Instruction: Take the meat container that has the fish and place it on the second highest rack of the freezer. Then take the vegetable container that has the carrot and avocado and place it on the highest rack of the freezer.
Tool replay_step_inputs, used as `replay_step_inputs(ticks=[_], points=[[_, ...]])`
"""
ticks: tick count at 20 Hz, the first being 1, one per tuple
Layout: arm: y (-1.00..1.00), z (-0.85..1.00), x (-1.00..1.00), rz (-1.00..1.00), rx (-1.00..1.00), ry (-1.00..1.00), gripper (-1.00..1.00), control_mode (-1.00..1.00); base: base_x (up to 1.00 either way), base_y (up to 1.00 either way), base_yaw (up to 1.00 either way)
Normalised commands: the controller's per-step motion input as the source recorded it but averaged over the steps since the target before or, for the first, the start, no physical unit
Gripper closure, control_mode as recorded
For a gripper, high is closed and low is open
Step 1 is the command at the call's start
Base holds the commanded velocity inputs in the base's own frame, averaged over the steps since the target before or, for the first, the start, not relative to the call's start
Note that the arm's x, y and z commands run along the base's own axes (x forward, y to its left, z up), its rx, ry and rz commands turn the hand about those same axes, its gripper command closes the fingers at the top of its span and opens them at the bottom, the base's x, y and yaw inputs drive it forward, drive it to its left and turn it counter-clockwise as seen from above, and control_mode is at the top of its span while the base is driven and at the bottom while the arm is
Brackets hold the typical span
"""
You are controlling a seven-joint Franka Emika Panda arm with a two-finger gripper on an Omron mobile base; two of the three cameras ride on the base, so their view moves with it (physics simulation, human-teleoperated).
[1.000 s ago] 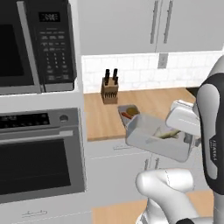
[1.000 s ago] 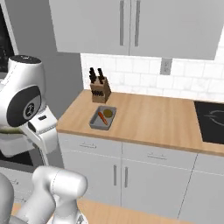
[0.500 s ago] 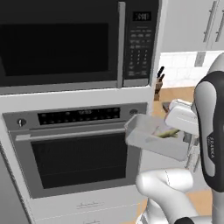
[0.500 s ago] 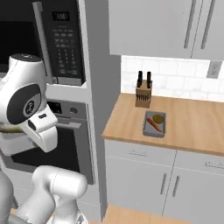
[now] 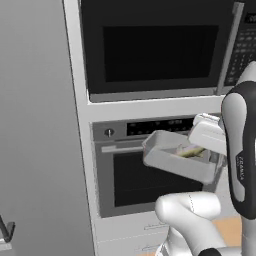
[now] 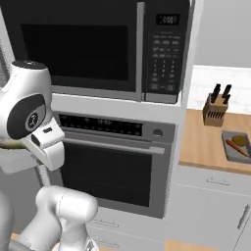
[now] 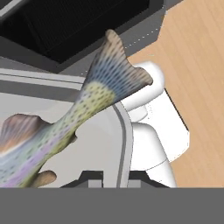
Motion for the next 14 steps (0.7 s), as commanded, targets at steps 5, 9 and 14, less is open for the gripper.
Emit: replay_step_inputs(ticks=[5,9,14], points=[[0.00,0.00,0.00,0.00,0.00,0.00,1.00,1.00,-0.11,1.00,0.00],[0.00,0.00,0.00,0.00,0.00,0.00,1.00,1.00,-0.18,1.00,0.00],[0.00,0.00,0.00,0.00,0.00,0.00,1.00,1.00,-0.22,1.00,0.00]])
